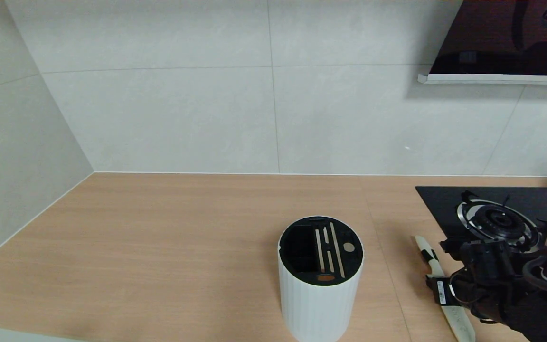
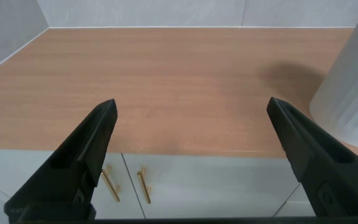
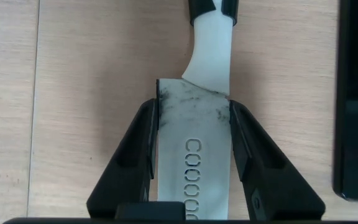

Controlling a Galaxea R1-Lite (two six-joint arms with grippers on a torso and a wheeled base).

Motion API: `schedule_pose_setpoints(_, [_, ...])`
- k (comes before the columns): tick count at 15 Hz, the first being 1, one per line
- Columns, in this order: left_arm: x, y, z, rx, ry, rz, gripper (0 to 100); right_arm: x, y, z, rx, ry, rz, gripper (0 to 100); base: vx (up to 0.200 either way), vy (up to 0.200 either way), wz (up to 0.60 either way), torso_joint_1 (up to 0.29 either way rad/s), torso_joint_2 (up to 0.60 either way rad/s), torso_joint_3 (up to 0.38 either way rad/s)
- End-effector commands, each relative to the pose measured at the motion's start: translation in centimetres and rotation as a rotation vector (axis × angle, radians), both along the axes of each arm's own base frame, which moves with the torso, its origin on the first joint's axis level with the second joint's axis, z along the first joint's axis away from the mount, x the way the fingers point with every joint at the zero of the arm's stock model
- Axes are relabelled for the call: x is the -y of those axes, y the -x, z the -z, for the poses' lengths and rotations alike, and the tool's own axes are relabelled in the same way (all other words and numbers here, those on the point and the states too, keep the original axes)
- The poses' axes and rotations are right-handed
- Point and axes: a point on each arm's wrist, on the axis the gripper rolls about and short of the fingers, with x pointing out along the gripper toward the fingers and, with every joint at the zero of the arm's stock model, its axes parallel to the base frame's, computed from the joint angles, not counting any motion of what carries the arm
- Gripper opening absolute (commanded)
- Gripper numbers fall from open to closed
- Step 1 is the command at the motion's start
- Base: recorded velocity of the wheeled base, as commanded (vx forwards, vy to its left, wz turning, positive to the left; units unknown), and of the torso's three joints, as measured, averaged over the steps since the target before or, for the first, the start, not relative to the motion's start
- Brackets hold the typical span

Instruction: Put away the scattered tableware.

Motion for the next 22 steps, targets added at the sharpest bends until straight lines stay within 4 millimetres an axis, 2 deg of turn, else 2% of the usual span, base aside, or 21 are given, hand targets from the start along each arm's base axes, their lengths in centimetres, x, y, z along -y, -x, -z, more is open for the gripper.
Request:
schedule_pose_setpoints(1, [0.0,0.0,0.0,0.0,0.0,0.0,100,0.0,0.4,-2.1,0.073,-0.013,-0.004,0,0.0,0.0,0.0,0.0,0.0,0.0])
schedule_pose_setpoints(3, [0.0,0.0,0.0,0.0,-0.002,0.0,100,-0.1,0.9,-3.7,0.121,-0.023,-0.011,0,0.0,0.0,0.0,0.0,0.0,0.0])
schedule_pose_setpoints(5, [0.0,0.0,0.0,-0.001,-0.006,0.0,100,-0.5,2.0,-6.1,0.199,-0.041,-0.037,0,0.0,0.0,0.0,0.0,0.0,0.0])
schedule_pose_setpoints(9, [0.0,0.0,0.0,0.0,-0.006,0.001,100,-2.1,4.9,-10.4,0.297,-0.076,-0.127,0,0.0,0.0,0.0,0.0,0.0,0.0])
schedule_pose_setpoints(12, [0.0,0.0,0.0,0.003,-0.008,0.001,100,-3.0,7.2,-12.7,0.339,-0.104,-0.209,0,0.0,0.0,0.0,0.0,0.0,0.0])
schedule_pose_setpoints(14, [0.0,0.2,-0.7,0.042,-0.003,0.009,100,-3.2,7.7,-13.8,0.382,-0.108,-0.252,0,0.0,0.0,0.0,0.0,0.0,0.0])
schedule_pose_setpoints(16, [0.3,0.8,-2.5,0.084,-0.004,0.122,100,-4.2,6.8,-15.3,0.425,-0.091,-0.298,0,0.0,0.0,0.0,0.0,0.0,0.0])
schedule_pose_setpoints(18, [0.6,1.1,-4.0,0.035,-0.004,0.286,100,-5.0,5.9,-17.4,0.436,-0.098,-0.314,0,0.0,0.0,0.0,0.0,0.0,0.0])
schedule_pose_setpoints(19, [0.8,0.7,-5.9,-0.038,0.016,0.383,100,-6.1,5.6,-19.3,0.438,-0.106,-0.349,0,0.0,0.0,0.0,0.0,0.0,0.0])
schedule_pose_setpoints(20, [0.9,0.4,-6.8,-0.056,0.024,0.409,100,-6.5,5.4,-19.9,0.44,-0.109,-0.358,0,0.0,0.0,0.0,0.0,0.0,0.0])
schedule_pose_setpoints(21, [1.0,-1.2,-9.4,-0.114,0.044,0.454,100,-7.4,5.1,-21.1,0.452,-0.12,-0.386,0,0.0,0.0,0.0,0.0,0.0,0.0])
schedule_pose_setpoints(22, [1.0,-2.5,-11.0,-0.149,0.054,0.474,100,-8.0,4.9,-21.8,0.472,-0.132,-0.403,0,0.0,0.0,0.0,0.0,0.0,0.0])
